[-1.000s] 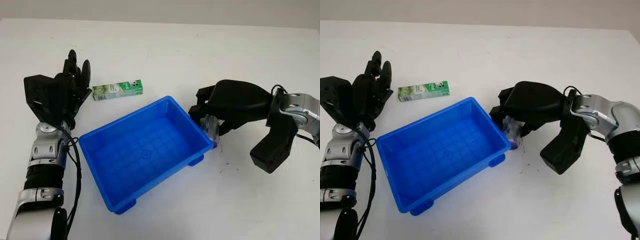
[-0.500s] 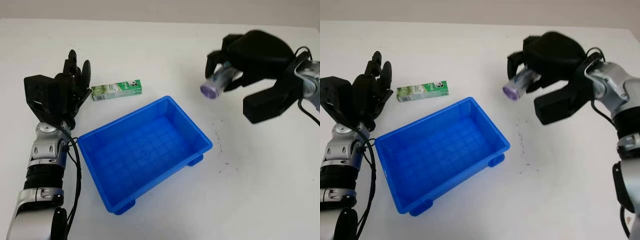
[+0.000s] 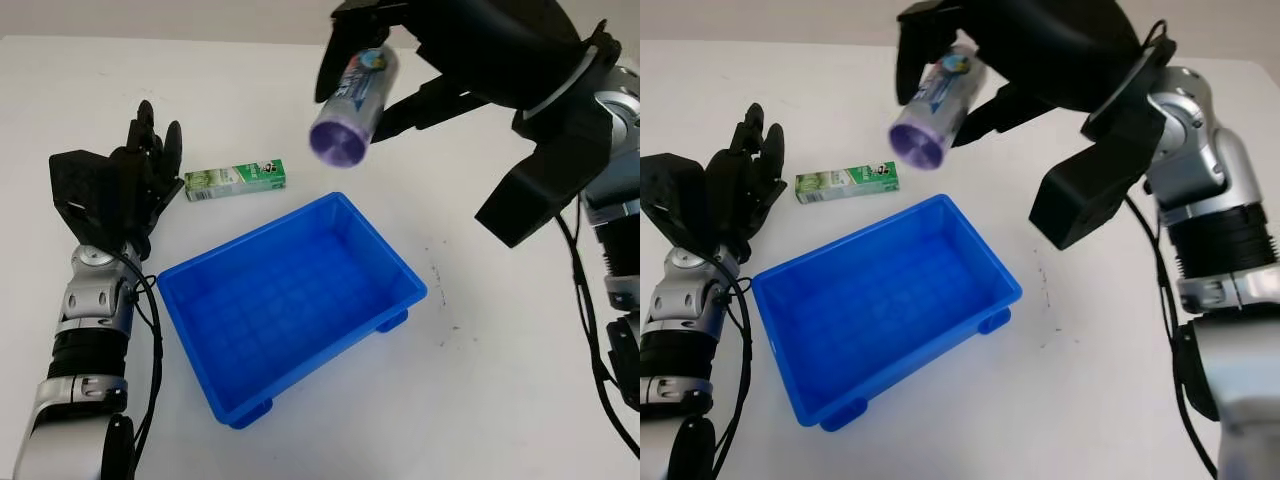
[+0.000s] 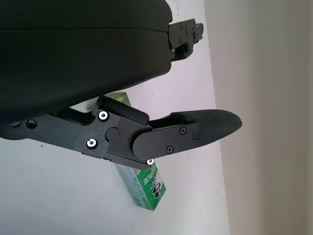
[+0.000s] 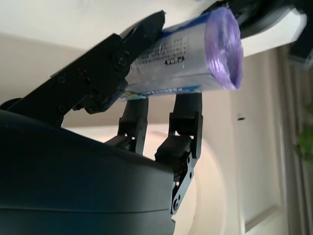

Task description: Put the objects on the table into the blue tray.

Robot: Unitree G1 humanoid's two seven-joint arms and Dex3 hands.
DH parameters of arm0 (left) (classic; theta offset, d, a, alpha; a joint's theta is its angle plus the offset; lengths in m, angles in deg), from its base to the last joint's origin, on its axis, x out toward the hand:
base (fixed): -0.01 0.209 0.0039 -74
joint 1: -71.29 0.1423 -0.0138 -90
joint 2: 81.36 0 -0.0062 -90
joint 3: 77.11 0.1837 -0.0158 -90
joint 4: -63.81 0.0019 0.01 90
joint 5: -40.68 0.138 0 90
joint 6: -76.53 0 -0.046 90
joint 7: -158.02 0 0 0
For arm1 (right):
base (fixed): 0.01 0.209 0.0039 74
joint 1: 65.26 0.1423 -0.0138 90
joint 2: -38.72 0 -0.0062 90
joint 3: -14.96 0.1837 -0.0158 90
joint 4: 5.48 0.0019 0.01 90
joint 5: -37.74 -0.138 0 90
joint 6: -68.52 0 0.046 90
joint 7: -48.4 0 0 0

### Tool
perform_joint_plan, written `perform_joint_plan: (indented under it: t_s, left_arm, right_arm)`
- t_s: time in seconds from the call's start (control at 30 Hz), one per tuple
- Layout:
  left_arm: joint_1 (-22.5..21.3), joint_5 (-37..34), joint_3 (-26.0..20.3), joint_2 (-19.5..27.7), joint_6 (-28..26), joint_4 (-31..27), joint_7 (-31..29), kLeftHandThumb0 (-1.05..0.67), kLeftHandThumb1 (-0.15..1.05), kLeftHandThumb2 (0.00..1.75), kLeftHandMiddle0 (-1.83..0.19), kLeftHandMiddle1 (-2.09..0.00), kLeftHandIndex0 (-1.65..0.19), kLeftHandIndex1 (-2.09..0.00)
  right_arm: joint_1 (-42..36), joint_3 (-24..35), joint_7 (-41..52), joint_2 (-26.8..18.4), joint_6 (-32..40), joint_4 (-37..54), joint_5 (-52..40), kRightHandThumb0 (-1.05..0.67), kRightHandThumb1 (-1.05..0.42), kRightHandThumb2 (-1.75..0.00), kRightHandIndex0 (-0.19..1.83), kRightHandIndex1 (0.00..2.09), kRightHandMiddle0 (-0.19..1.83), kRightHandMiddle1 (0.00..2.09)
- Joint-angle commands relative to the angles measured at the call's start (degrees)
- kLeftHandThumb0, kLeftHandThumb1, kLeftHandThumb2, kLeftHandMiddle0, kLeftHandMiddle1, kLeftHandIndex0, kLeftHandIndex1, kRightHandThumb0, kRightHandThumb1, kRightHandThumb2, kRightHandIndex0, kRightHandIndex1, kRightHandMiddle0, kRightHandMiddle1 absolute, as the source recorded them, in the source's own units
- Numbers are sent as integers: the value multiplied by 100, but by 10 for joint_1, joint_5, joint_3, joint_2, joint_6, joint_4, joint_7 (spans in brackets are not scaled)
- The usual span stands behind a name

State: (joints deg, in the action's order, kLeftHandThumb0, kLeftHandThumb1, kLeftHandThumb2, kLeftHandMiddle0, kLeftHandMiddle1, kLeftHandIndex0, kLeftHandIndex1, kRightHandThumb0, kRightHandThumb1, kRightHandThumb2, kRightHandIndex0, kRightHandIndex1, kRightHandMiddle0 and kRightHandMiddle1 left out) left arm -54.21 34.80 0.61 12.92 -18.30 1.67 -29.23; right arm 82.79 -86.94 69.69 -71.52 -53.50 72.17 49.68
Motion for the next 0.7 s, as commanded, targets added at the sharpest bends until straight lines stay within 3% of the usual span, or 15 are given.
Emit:
perform_joint_plan:
  t_s: [0.0,0.07,0.1,0.17,0.27,0.37,0.47,0.53,0.6,0.63,0.67]
  left_arm:
    - [-4,-2,-2,1,3,-2,-1,-74,105,59,19,-5,19,-5]
    - [-3,-1,-1,1,5,-2,-1,-74,105,59,19,-5,19,-5]
    - [-3,-2,-2,1,5,-2,-2,-74,105,59,19,-5,19,-5]
    - [-2,-3,-2,1,4,-3,-2,-74,105,60,19,-5,19,-5]
    - [-1,-3,-2,2,9,-4,-4,-74,105,60,19,-4,19,-4]
    - [2,-4,-3,0,8,-9,-3,-73,105,61,19,-4,19,-4]
    - [5,-5,-4,-1,3,-16,-1,-73,105,60,19,-5,19,-5]
    - [7,-4,-4,0,1,-20,0,-73,105,60,19,-5,18,-5]
    - [8,-3,-3,0,-1,-21,2,-73,105,61,19,-5,18,-5]
    - [9,-2,-3,0,-1,-22,3,-73,105,61,18,-5,18,-5]
    - [9,-4,-4,-1,-2,-23,3,-73,105,60,19,-5,18,-5]
  right_arm:
    - [-18,8,36,10,41,53,-37,-20,-73,-5,90,102,78,123]
    - [-35,2,72,21,81,92,-65,-19,-75,-6,87,111,73,133]
    - [-44,-2,87,27,99,109,-73,-16,-75,-6,93,126,72,135]
    - [-64,-10,105,37,122,136,-71,-14,-74,-6,88,131,73,137]
    - [-89,-25,138,49,159,160,-70,-13,-75,-7,80,125,71,134]
    - [-105,-37,159,56,138,130,-59,-9,-76,-8,66,121,63,133]
    - [-103,-48,209,40,158,112,-48,-20,-75,-7,37,110,32,126]
    - [-100,-50,240,31,167,101,-43,-31,-71,-5,3,88,-2,104]
    - [-95,-54,260,24,164,91,-31,-38,-70,-6,-8,77,-12,91]
    - [-93,-55,269,21,164,89,-26,-47,-74,-6,-14,55,-15,63]
    - [-92,-55,274,18,161,84,-20,-52,-75,-6,-15,43,-16,51]
